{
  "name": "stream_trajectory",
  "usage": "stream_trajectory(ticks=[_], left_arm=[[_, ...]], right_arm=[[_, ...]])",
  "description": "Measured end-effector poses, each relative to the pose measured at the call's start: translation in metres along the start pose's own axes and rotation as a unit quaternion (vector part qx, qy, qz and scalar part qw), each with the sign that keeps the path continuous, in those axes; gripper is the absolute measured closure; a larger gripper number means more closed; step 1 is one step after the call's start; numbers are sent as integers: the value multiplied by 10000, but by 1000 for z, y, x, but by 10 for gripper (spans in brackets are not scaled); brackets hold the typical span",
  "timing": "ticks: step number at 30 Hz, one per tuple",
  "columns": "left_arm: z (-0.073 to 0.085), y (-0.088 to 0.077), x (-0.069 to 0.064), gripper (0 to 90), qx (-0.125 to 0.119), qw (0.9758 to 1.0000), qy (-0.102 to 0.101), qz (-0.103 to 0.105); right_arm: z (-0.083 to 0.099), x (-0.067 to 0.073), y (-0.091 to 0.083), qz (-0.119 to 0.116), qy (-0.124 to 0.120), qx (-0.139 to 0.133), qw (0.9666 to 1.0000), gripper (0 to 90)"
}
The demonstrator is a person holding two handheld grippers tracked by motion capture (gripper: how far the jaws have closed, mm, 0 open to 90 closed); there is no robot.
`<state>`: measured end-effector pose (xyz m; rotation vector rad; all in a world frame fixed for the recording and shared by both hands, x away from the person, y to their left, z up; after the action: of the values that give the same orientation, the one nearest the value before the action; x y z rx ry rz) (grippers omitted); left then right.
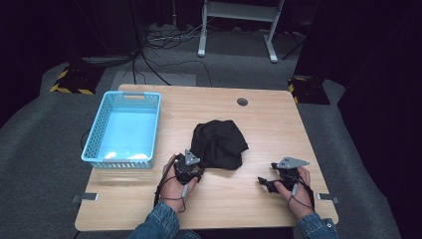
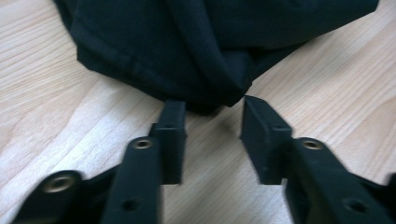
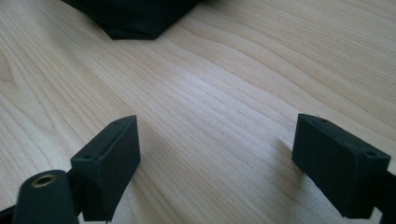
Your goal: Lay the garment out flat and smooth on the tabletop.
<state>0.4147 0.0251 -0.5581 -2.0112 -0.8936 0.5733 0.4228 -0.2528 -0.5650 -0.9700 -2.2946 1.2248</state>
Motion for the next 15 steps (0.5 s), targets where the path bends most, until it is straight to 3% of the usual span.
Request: stream_trajectory(ticks=[2,7,11,13,15], left_arm=[[-7,-6,-3,694,-126,9999,22,75],[-18,-11,0,741,-355,9994,40,36],[-26,-10,4,747,-514,9986,28,-100],[-30,-4,8,740,-577,9980,21,-270],[-32,2,11,720,-556,9980,9,-313]], right_arm=[[0,0,0,10,15,4,10000,150],[0,0,0,26,33,1,10000,149],[0,0,0,36,51,4,10000,149],[0,0,0,43,60,4,10000,149],[0,0,0,51,69,4,10000,149]])
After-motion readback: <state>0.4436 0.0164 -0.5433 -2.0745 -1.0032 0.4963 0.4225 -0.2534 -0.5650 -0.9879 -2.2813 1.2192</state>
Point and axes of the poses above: each handheld gripper's, and its own axes: y roughly forward along the jaws, z roughly out of its underside, x roughly to its left, the point moved 9 cm from there along y, roughly forward along the jaws, and after that the axes turned 13 degrees about x, right-handed, at the moved point
